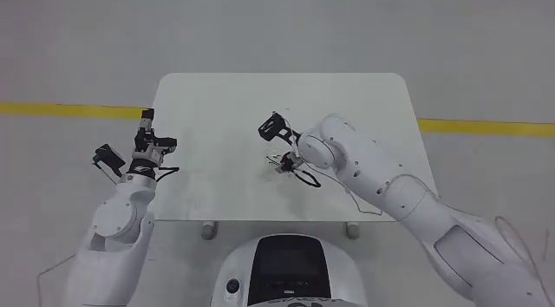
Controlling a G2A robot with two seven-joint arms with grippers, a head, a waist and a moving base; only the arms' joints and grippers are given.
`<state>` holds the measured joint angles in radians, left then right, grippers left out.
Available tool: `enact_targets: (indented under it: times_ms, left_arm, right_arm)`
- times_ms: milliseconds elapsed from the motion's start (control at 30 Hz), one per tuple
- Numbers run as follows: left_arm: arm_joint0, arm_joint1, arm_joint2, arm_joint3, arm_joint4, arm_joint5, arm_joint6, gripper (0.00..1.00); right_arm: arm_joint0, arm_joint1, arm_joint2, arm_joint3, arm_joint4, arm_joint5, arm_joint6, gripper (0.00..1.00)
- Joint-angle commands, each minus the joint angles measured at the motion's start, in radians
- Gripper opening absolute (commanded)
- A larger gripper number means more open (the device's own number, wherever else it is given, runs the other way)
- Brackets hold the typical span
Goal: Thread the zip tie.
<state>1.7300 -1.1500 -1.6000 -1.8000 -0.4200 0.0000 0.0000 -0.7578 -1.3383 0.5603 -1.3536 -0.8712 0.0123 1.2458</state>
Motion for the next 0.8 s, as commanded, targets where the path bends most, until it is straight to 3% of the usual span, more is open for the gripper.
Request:
enact_targets:
  times_ms: [0, 67, 767]
  left_arm:
    - [0.000, 0.000, 0.000, 0.000, 0.000, 0.000, 0.000, 1.00]
    - [0.000, 0.000, 0.000, 0.000, 0.000, 0.000, 0.000, 1.00]
    - [0.000, 0.000, 0.000, 0.000, 0.000, 0.000, 0.000, 1.00]
  right_arm:
    - [0.022, -0.029, -0.046, 0.051, 0.020, -0.001, 0.005, 1.00]
    - [0.031, -0.045, -0.070, 0.072, 0.026, 0.004, 0.005, 1.00]
    - [0.031, -0.045, -0.070, 0.072, 0.026, 0.004, 0.005, 1.00]
